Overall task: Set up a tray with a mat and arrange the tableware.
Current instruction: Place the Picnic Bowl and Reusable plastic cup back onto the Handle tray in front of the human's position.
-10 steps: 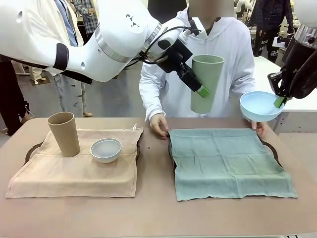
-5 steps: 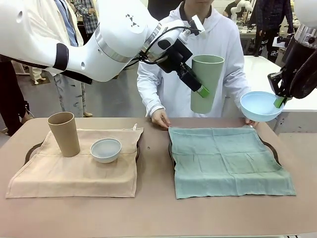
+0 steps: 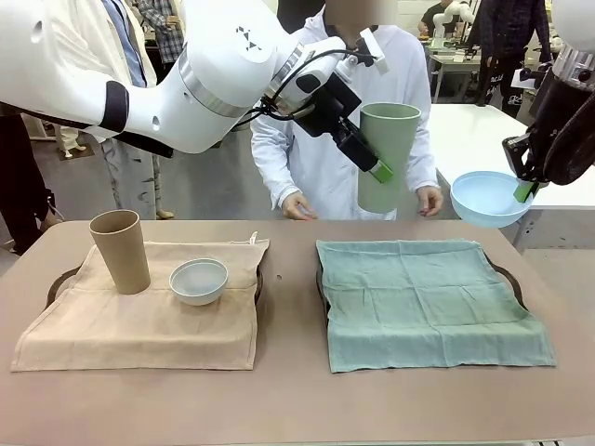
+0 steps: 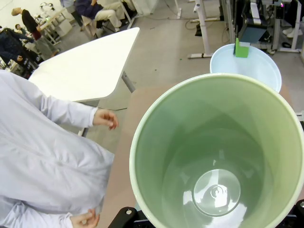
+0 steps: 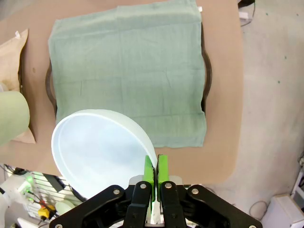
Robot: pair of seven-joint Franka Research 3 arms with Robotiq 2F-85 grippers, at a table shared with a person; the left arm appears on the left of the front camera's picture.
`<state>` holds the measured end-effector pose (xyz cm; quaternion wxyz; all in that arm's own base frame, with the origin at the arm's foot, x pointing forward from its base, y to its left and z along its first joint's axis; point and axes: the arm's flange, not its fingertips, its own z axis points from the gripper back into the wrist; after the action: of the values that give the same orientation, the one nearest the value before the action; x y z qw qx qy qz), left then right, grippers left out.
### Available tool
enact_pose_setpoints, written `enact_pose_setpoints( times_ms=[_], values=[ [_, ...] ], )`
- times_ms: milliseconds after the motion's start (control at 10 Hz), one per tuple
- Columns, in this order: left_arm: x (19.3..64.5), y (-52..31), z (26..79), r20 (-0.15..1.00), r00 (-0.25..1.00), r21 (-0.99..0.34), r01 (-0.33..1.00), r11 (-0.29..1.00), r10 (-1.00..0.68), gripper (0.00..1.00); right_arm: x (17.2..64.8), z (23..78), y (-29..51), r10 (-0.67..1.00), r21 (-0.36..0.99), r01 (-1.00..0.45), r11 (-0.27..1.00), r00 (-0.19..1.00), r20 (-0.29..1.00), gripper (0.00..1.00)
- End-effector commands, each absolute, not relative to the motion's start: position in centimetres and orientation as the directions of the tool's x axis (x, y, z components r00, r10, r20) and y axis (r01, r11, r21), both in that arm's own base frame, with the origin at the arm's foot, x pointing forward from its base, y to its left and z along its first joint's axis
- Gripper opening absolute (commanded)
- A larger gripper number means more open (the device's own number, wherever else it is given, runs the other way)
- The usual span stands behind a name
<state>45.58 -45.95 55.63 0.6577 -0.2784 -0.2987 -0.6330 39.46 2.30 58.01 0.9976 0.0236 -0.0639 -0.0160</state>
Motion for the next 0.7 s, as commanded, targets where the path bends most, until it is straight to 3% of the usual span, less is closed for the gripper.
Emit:
enact_pose_setpoints(
  times_ms=[0, 200, 300, 400, 600],
  values=[
    [45.5, -45.8, 55.8, 0.754, 0.004, 0.023, 0.999, 0.032, -0.657, 0.27, 39.5, 57.8, 2.2, -0.030, 0.049, 0.024, 0.999, 0.992, 0.124, 0.00],
    [45.5, -45.8, 55.8, 0.754, 0.004, 0.023, 0.999, 0.032, -0.657, 0.27, 39.5, 57.8, 2.2, -0.030, 0.049, 0.024, 0.999, 0.992, 0.124, 0.00],
    [45.6, -45.9, 55.6, 0.745, 0.020, 0.012, 0.999, 0.044, -0.666, 0.84, 39.5, 58.0, 2.3, -0.035, 0.049, 0.029, 0.998, 0.991, 0.127, 0.04],
    [48.0, -45.6, 52.1, 0.740, 0.002, -0.025, 0.999, -0.024, -0.673, 0.84, 41.8, 54.8, 1.4, -0.053, 0.034, 0.050, 0.998, 0.993, 0.106, 0.04],
    [49.2, -45.4, 47.5, 0.743, -0.007, -0.011, 1.000, -0.022, -0.670, 0.84, 44.0, 50.4, 0.9, -0.063, 0.054, 0.059, 0.997, 0.994, 0.088, 0.04]
  ],
)
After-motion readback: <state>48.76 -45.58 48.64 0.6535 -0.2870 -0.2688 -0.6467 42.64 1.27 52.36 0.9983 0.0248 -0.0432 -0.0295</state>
